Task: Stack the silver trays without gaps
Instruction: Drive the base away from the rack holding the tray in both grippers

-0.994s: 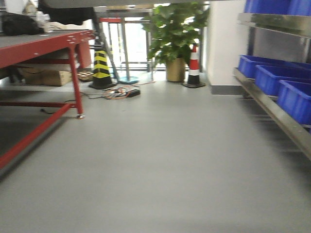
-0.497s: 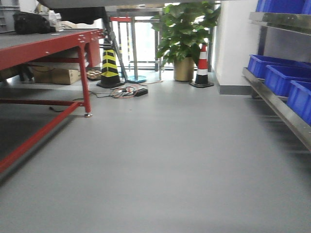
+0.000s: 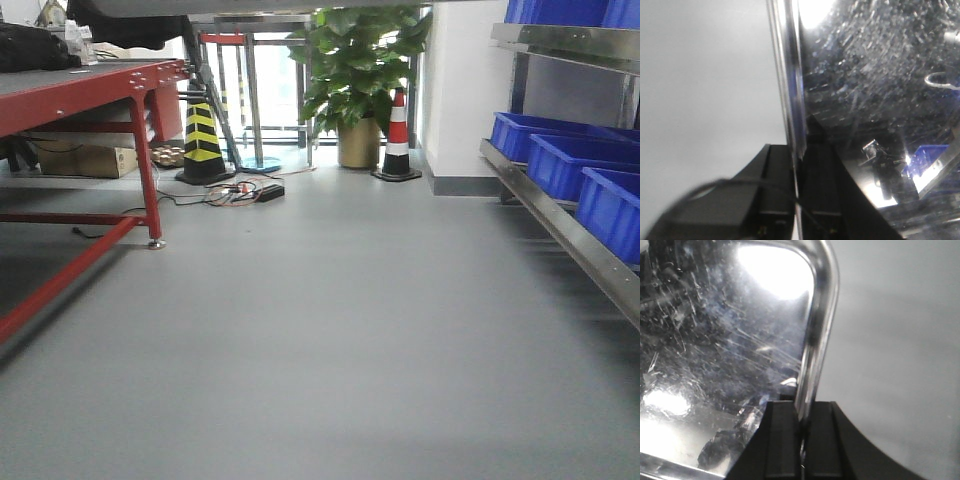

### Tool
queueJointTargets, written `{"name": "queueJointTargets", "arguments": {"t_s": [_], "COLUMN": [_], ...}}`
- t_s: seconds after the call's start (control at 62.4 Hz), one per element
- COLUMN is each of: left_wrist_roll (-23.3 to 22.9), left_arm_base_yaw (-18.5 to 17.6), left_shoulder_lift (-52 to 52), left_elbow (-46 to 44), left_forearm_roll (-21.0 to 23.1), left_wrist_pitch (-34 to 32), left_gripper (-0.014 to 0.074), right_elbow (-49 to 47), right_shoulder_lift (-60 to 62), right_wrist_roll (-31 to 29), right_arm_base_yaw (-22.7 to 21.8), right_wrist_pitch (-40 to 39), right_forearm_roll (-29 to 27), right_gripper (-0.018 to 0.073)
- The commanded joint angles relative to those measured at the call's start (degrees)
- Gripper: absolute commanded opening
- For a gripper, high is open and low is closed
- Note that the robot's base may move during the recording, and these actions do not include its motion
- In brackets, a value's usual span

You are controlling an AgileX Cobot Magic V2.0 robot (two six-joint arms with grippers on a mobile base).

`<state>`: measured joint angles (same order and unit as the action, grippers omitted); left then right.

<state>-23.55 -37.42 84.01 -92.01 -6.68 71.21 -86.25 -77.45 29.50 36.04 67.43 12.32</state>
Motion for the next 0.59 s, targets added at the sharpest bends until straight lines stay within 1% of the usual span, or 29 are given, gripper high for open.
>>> {"name": "queueJointTargets", "arguments": {"t_s": [0.0,0.577], "left_wrist_roll": [0.9,0.9], "left_arm_base_yaw": [-0.1,-0.1], "left_shoulder_lift": [-1.9,-1.9], "left_elbow": [-1.8,-1.8], "left_forearm_roll": [-1.9,-1.4], "left_wrist_pitch": [-1.0,-1.0], "left_gripper": [-0.0048,-0.0048], "right_elbow": [-2.4,-2.4], "right_shoulder_lift": [2.0,2.0], "right_wrist_roll": [-0.9,-0.9], "right_arm_base_yaw": [-0.2,-0.2], "right_wrist_pitch": [-3.7,-3.7], "right_forearm_roll": [2.8,2.8], "right_gripper": [0.0055,0.0055]}}
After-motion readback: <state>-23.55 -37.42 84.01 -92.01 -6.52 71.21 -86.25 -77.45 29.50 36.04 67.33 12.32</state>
